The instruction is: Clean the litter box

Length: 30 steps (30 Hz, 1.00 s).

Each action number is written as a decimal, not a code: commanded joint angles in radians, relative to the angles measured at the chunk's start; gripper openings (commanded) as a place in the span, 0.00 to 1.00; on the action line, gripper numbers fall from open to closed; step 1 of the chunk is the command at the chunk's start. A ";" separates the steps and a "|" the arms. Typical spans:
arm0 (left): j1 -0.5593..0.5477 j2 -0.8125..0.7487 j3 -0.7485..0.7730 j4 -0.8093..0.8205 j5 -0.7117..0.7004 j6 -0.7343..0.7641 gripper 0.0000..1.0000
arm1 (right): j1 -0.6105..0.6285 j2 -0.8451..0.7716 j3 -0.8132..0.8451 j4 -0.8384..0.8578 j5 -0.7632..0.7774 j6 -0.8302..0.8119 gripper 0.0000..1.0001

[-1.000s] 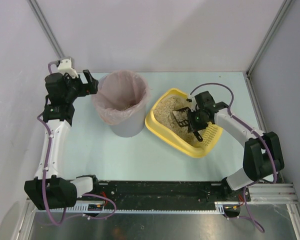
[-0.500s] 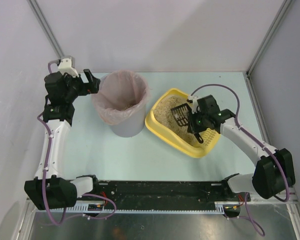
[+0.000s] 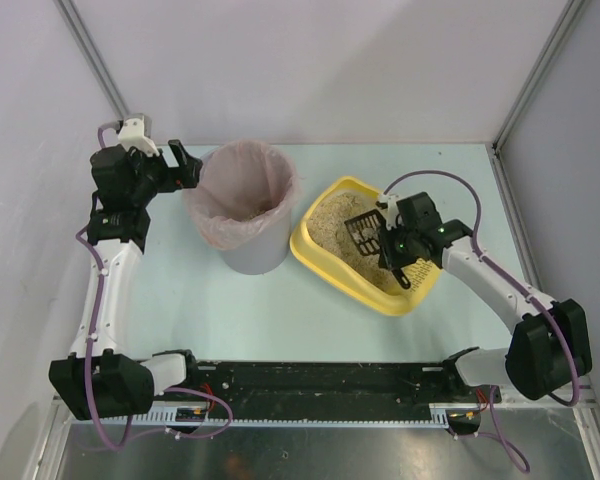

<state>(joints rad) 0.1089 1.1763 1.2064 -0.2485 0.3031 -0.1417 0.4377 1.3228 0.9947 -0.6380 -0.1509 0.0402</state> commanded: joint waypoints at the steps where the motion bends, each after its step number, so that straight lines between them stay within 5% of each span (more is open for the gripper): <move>1: 0.002 -0.015 0.002 0.035 0.034 -0.018 1.00 | -0.068 -0.053 0.001 -0.028 0.022 -0.031 0.00; 6: 0.000 -0.023 -0.001 0.038 0.036 -0.021 1.00 | 0.044 -0.022 0.002 0.040 -0.007 0.020 0.00; 12: -0.003 -0.026 0.001 0.038 0.040 -0.029 1.00 | -0.068 -0.063 0.002 -0.032 -0.015 -0.026 0.00; 19: -0.008 -0.024 0.002 0.038 0.051 -0.047 1.00 | -0.004 -0.005 0.010 0.069 -0.056 0.020 0.00; 30: -0.012 -0.007 0.004 0.038 0.073 -0.065 1.00 | -0.054 -0.042 0.028 -0.003 -0.004 -0.016 0.00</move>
<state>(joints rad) 0.1028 1.1759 1.2060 -0.2478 0.3477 -0.1837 0.3809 1.3006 0.9951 -0.6632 -0.1638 0.0254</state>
